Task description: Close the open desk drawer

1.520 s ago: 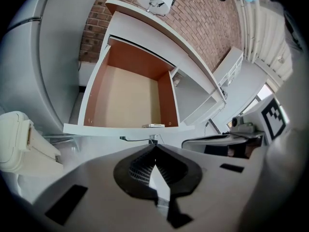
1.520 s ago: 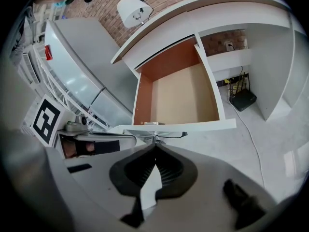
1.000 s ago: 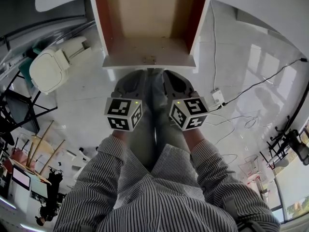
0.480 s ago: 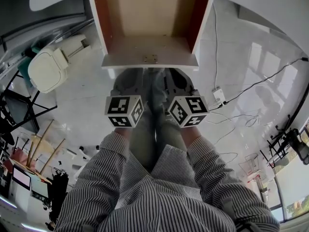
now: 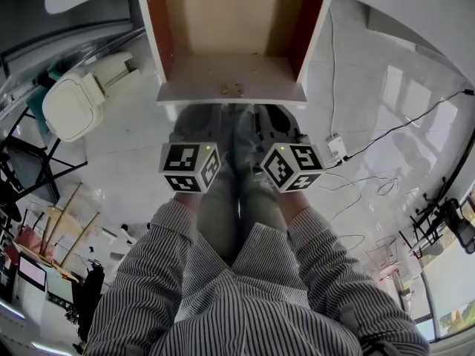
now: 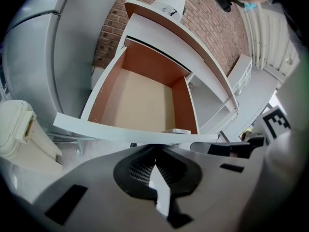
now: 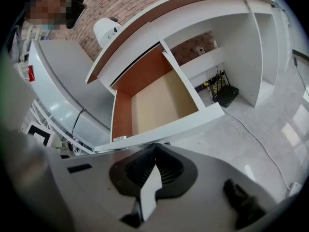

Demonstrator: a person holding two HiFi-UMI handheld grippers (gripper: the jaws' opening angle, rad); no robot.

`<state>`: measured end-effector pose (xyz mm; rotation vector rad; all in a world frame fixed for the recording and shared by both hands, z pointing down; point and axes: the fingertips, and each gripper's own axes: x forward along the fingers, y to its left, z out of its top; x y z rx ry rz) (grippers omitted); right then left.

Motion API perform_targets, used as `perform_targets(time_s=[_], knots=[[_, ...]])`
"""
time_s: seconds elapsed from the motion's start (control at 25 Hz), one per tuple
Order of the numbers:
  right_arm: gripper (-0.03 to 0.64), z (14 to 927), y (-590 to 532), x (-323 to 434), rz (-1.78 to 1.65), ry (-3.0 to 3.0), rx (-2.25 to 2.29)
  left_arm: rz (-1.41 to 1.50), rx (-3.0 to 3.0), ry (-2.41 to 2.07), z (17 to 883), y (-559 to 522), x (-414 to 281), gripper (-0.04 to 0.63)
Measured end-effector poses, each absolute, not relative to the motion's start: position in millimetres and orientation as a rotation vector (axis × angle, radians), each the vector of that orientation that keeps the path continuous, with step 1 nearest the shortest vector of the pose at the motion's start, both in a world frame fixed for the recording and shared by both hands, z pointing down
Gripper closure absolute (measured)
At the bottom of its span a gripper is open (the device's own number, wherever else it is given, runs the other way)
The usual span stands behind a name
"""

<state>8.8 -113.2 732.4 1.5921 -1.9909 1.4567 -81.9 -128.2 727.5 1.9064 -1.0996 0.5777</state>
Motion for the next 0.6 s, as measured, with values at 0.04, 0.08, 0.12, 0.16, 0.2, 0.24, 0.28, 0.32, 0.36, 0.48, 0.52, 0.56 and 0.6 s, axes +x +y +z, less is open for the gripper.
perform_targets(time_s=[0.04,0.08,0.12,0.16,0.2,0.24,0.28,0.32,0.36,0.48,0.52,0.56,0.6], knots=[[0.600,733.1,-113.9,9.5,1.441,-1.989,1.591,0.581,1.907,-1.102,727.7,-128.6,-81.8,0.583],[0.600,733.3,-114.5,10.2,1.422,-1.989,1.588,0.584,1.907,-1.107,727.6,-129.0,-81.5,0.583],[0.600,733.0,-115.0,10.7,1.403,-1.991,1.582,0.587,1.905,-1.111,727.4,-129.3,-81.3,0.583],[0.600,732.4,-115.2,10.7,1.390,-1.994,1.576,0.589,1.905,-1.116,727.1,-129.4,-81.4,0.583],[0.600,731.9,-115.1,10.3,1.387,-1.998,1.569,0.591,1.906,-1.121,726.9,-129.4,-81.7,0.583],[0.600,731.6,-114.7,9.9,1.391,-2.001,1.564,0.592,1.906,-1.126,726.9,-129.2,-82.0,0.583],[0.600,731.5,-114.4,9.7,1.390,-2.005,1.558,0.592,1.907,-1.129,727.1,-129.1,-82.2,0.583],[0.600,731.5,-114.2,9.8,1.384,-2.008,1.551,0.594,1.906,-1.130,727.4,-129.1,-82.2,0.583],[0.600,731.4,-114.0,9.8,1.376,-2.010,1.544,0.597,1.905,-1.130,727.5,-128.9,-82.3,0.583],[0.600,729.8,-113.7,10.2,1.378,-2.007,1.537,0.606,1.898,-1.118,726.6,-128.4,-82.0,0.583],[0.600,729.2,-113.6,10.6,1.382,-2.005,1.540,0.605,1.895,-1.110,726.3,-128.5,-81.6,0.583],[0.600,728.5,-113.3,11.0,1.384,-2.002,1.545,0.606,1.892,-1.103,726.2,-128.5,-81.3,0.583],[0.600,727.6,-112.7,11.2,1.384,-2.000,1.549,0.610,1.889,-1.097,726.0,-128.3,-81.3,0.583]])
